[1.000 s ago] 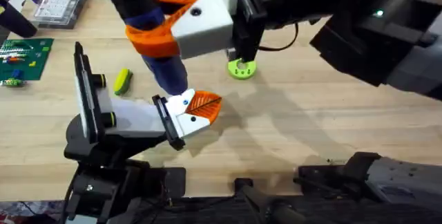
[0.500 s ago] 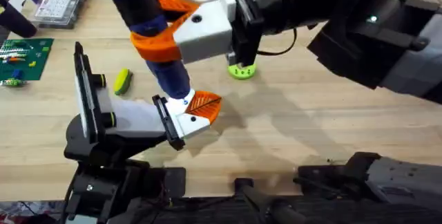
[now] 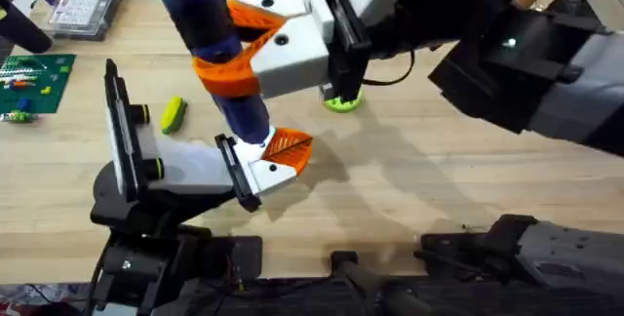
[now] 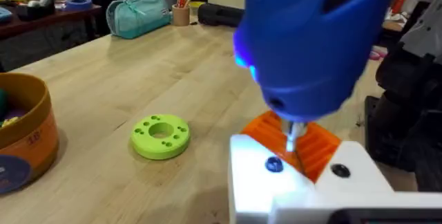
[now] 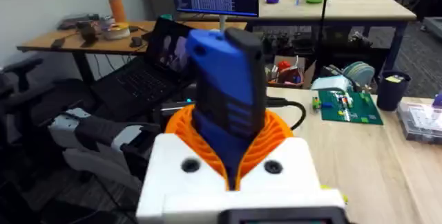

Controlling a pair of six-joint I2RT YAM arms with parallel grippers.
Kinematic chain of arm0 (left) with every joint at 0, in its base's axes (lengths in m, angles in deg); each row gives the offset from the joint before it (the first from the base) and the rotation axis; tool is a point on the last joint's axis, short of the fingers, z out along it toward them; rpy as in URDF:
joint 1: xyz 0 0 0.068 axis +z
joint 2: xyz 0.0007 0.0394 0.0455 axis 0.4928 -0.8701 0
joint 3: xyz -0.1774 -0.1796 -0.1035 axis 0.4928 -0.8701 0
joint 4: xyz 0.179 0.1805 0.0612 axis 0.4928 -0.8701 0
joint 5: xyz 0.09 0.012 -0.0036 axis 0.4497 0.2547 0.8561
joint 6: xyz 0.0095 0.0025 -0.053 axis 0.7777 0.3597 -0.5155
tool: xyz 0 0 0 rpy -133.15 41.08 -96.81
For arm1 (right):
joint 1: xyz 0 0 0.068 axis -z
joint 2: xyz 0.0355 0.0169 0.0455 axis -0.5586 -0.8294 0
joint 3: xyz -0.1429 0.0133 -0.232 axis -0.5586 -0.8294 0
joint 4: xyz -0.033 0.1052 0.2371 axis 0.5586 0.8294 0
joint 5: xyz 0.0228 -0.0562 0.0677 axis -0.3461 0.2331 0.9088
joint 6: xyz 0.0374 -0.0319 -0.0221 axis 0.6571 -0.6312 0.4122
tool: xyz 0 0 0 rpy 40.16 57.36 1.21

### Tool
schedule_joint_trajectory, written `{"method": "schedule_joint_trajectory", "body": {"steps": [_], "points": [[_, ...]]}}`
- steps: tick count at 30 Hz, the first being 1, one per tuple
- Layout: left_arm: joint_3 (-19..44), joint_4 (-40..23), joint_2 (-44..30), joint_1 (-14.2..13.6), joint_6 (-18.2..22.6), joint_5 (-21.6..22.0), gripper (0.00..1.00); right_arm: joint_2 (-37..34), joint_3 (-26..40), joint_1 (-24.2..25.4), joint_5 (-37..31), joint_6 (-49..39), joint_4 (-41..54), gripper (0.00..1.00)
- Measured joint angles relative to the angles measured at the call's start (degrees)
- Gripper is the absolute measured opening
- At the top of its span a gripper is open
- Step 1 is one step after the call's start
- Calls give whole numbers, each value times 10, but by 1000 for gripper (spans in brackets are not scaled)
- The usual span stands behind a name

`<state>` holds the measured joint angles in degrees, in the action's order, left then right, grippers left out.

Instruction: Pick up the gripper from the table and insert it into the empty holder that is missing its gripper. Then pick up a screw, insert it into the mounting hole, and use the screwdriver to tighten it. Finally, clean up the table by picking up the vegetable and placing it into the bucket.

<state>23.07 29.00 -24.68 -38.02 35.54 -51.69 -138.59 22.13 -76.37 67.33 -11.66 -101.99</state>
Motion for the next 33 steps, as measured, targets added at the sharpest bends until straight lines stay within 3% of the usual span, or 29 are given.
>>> {"method": "schedule_joint_trajectory", "body": {"steps": [33], "points": [[0,0,0,0,0,0,12,0,-9,0,-7,4,2,36]]}}
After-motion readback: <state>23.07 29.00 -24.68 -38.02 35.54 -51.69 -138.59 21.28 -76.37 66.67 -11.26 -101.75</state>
